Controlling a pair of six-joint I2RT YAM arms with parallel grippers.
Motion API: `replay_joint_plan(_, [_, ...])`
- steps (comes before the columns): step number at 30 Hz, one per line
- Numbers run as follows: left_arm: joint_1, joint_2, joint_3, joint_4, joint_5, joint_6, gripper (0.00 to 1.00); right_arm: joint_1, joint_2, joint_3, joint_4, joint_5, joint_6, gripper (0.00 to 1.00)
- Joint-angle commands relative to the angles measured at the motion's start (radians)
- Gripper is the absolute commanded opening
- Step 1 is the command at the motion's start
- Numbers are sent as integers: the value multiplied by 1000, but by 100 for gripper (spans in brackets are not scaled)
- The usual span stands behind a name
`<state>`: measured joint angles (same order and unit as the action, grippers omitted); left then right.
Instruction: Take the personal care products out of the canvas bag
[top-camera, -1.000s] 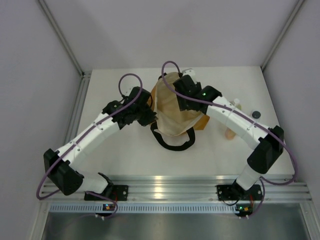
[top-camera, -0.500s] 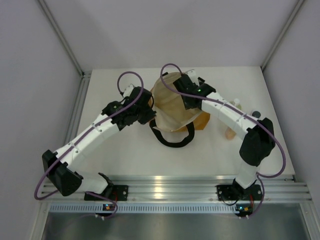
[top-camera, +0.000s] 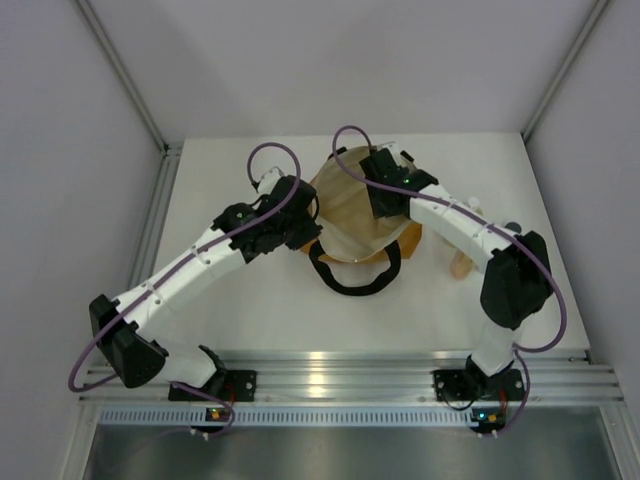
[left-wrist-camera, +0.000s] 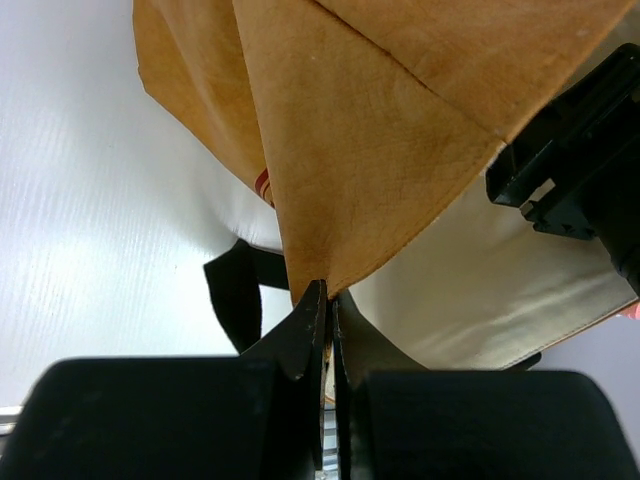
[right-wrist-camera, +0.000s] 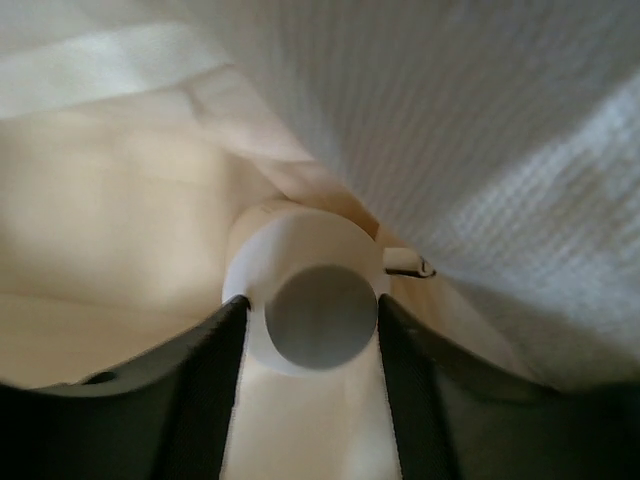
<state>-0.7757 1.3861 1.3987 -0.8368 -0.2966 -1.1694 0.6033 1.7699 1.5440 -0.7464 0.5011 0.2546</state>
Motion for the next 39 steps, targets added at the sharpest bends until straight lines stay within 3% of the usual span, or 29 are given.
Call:
replay_joint_plan(1, [-13,4,45,33,-22,24,0,-33,33,-59,42,-73,5,47])
replay_joint_plan(10, [-16,13,39,33,-12,37,0,-36,16,-73,65,-82,-11,19])
replay_joint_plan(11, [-17,13,42,33,-12,40,0,-36,10,-76,77,-85,-14,15])
replay_joint_plan(12, [-17,16,42,33,-12,43,0,-34,5,-81,85,-98,-18,1])
replay_joint_plan(13, [-17,19,43,31,-10,47,0,-34,-18,-87,108,-123,-26,0])
replay_joint_plan(21, [-17,44,51,33,4,48,0,-16,-139,-68,163,-170,-37,0])
replay_joint_plan(39, [-17,65,59,33,10,27,0,79,-214,-73,165,-154,-87,0])
